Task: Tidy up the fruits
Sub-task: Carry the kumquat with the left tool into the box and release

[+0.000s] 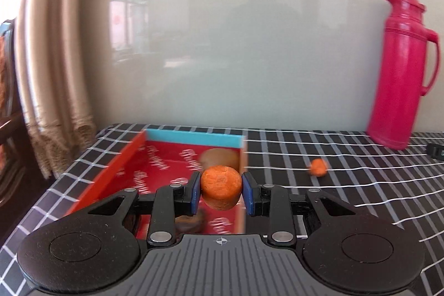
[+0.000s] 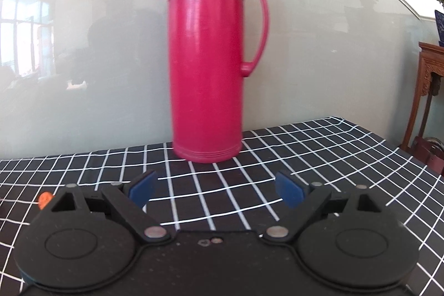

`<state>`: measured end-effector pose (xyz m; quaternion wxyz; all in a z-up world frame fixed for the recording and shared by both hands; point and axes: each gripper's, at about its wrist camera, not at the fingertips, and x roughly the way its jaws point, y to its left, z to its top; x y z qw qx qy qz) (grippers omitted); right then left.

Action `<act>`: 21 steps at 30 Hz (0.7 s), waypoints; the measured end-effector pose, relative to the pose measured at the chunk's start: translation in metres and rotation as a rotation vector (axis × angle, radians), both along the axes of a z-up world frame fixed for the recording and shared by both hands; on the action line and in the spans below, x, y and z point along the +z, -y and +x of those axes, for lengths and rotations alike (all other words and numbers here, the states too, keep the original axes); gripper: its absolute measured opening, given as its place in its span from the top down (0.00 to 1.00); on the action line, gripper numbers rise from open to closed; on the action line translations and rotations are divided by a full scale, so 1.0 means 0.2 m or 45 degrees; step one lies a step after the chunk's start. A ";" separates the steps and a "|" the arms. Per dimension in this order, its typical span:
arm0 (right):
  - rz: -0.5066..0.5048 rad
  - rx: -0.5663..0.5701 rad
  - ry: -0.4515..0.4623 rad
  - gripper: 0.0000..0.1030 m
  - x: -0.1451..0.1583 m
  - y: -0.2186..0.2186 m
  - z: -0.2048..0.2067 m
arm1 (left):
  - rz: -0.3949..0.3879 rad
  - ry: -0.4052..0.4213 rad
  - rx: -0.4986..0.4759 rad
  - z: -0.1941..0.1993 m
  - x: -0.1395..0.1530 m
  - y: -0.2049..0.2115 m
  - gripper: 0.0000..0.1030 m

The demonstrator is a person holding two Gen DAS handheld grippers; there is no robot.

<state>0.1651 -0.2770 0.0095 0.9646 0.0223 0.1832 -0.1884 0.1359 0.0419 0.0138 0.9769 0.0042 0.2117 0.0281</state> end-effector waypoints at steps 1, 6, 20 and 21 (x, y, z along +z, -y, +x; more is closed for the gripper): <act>0.000 0.006 -0.003 0.11 0.00 -0.01 0.00 | 0.004 -0.007 0.015 0.00 -0.01 -0.03 0.70; -0.001 0.031 -0.009 0.11 0.00 -0.08 0.03 | 0.013 -0.043 0.091 0.03 -0.06 -0.17 0.70; -0.035 0.048 -0.035 0.11 0.00 -0.12 0.02 | 0.015 -0.053 0.199 0.03 -0.13 -0.32 0.28; -0.036 0.049 -0.037 0.11 0.00 -0.11 0.02 | 0.024 -0.042 0.199 0.02 -0.12 -0.31 0.28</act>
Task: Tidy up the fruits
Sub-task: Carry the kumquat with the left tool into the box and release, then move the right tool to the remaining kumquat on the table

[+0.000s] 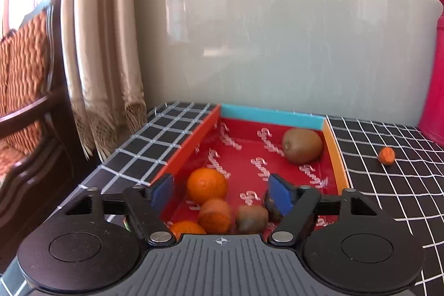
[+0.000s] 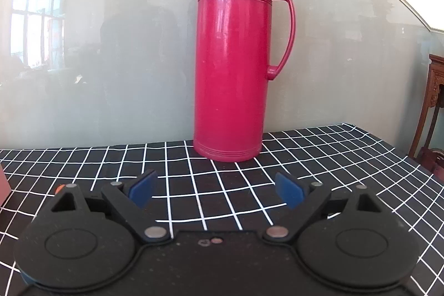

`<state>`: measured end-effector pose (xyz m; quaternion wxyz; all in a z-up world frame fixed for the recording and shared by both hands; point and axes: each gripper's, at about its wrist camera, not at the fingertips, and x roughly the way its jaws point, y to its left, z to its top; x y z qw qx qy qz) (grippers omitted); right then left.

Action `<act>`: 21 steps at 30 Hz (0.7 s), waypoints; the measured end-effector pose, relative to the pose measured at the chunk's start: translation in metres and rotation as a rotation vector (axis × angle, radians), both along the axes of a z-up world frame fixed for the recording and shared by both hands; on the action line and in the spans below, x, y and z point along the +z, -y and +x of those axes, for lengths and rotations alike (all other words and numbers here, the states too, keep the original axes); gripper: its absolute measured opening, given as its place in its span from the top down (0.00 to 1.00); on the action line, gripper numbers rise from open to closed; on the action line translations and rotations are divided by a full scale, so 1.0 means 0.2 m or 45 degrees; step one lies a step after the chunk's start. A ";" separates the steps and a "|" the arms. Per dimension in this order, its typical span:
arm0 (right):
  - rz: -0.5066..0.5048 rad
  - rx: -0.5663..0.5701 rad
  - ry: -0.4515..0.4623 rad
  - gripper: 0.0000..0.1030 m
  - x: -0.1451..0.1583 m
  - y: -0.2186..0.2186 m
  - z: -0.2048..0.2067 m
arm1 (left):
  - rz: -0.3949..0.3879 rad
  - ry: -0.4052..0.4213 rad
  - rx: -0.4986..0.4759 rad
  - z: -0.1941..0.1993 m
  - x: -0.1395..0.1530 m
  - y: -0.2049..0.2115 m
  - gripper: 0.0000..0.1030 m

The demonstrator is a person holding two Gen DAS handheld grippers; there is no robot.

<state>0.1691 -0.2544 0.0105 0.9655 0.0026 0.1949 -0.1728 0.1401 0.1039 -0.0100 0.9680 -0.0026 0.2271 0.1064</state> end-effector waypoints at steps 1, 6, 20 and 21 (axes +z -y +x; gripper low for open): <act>0.000 0.002 0.000 0.11 0.00 0.00 0.00 | -0.003 0.008 -0.004 0.00 0.00 0.00 0.27; -0.003 0.025 0.008 0.11 0.00 0.01 -0.02 | 0.037 0.061 0.013 -0.02 0.02 0.03 0.11; 0.050 0.183 0.016 0.11 0.00 0.00 -0.02 | 0.081 0.086 0.013 -0.01 0.03 0.09 0.04; 0.040 0.203 0.017 0.11 0.00 -0.02 -0.02 | 0.080 0.080 0.012 0.00 0.03 0.08 0.04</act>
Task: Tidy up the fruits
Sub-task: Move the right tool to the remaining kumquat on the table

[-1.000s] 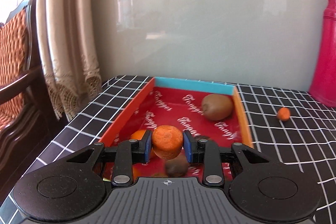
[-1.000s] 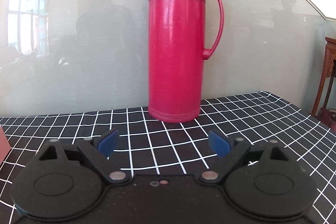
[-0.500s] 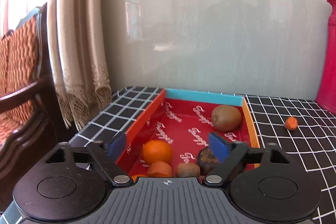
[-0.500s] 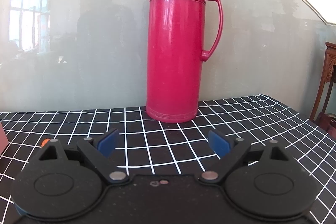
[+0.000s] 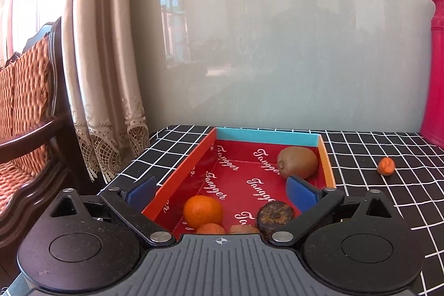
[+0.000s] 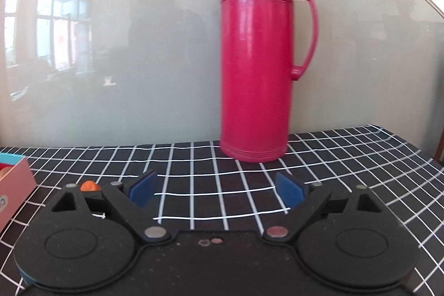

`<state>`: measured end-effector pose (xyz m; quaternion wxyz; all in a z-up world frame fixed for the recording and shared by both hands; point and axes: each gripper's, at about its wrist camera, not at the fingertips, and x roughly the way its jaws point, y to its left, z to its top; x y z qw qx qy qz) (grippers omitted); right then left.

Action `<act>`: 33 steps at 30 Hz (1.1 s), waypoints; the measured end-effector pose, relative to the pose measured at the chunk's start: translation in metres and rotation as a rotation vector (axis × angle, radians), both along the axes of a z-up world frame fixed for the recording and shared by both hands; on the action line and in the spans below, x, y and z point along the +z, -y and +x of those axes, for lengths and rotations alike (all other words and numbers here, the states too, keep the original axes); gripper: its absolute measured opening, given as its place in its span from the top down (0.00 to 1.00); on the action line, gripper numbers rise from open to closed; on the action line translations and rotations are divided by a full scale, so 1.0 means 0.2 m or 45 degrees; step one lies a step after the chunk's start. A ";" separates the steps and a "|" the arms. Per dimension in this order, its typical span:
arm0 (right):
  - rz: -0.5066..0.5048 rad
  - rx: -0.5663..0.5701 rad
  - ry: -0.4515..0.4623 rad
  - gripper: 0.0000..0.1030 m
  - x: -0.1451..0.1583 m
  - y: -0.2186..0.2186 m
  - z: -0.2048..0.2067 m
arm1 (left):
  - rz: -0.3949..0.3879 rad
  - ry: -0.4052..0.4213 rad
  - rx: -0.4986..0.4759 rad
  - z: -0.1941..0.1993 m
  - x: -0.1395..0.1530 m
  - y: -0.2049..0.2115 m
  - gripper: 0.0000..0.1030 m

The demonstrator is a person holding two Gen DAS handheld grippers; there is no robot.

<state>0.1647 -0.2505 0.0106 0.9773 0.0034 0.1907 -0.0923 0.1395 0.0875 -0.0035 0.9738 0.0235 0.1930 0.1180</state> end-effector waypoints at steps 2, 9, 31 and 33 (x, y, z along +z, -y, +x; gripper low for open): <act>-0.020 0.051 -0.010 0.11 -0.01 -0.04 0.01 | 0.000 -0.007 0.004 0.00 0.00 -0.01 0.04; -0.085 0.170 -0.014 0.11 -0.03 -0.21 0.06 | -0.001 -0.014 0.015 0.02 -0.01 -0.06 0.04; -0.060 0.259 -0.111 0.26 -0.12 -0.52 0.29 | -0.042 -0.013 0.103 0.05 -0.01 -0.28 0.03; -0.055 0.268 -0.121 0.27 -0.13 -0.53 0.31 | -0.037 -0.017 0.117 0.06 -0.02 -0.31 0.04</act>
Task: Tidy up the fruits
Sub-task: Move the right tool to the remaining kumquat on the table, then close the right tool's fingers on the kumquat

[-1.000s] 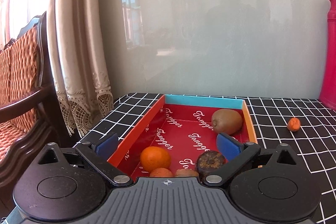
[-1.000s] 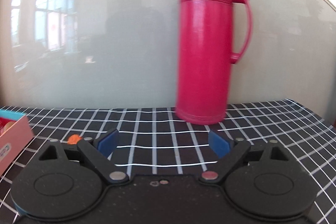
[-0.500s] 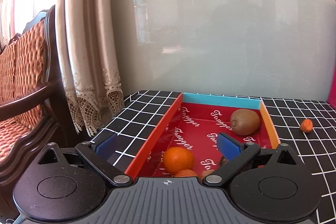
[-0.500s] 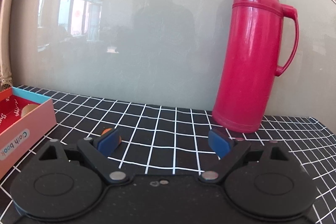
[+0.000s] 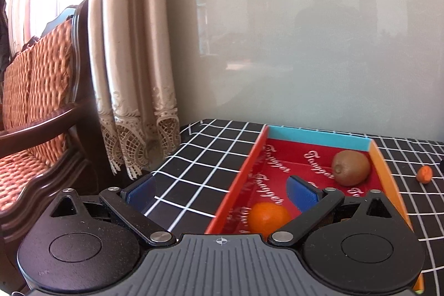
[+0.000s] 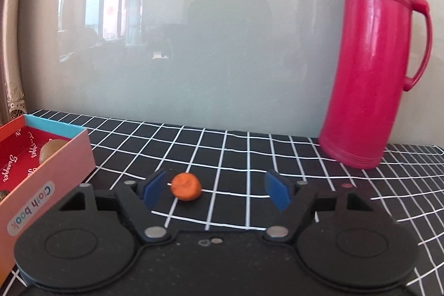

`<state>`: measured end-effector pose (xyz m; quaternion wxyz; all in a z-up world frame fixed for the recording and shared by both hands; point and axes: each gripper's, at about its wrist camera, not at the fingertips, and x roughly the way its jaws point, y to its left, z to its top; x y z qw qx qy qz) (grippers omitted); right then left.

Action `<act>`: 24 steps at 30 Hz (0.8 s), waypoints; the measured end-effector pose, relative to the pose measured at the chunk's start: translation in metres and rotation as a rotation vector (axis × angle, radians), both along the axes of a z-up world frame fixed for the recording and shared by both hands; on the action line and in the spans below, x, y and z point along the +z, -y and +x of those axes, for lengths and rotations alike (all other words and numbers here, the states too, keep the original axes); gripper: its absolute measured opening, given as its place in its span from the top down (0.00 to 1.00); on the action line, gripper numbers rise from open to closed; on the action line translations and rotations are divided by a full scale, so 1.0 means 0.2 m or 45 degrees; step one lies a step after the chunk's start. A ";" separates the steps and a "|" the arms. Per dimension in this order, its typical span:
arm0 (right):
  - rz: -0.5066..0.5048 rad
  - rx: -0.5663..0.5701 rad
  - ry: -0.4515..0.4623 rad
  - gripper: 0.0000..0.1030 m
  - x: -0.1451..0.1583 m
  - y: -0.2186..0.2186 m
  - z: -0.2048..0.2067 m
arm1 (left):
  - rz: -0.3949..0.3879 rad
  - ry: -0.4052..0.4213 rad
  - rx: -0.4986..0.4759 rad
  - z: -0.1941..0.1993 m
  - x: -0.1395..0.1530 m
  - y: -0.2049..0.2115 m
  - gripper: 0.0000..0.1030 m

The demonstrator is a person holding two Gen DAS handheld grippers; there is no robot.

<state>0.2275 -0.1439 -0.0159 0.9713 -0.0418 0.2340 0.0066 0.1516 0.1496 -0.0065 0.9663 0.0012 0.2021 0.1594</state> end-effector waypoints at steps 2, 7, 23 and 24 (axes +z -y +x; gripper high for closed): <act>-0.001 0.008 -0.009 0.28 0.00 -0.02 0.02 | -0.004 0.001 0.017 0.00 0.00 -0.04 0.04; -0.011 0.027 -0.033 0.31 -0.02 -0.06 0.05 | -0.009 -0.007 0.068 0.02 -0.01 -0.12 0.04; -0.029 0.022 -0.128 0.46 -0.09 -0.15 0.16 | -0.023 -0.022 0.172 0.02 -0.04 -0.33 0.04; -0.029 0.017 -0.139 0.46 -0.09 -0.16 0.16 | -0.023 -0.023 0.177 0.02 -0.05 -0.34 0.04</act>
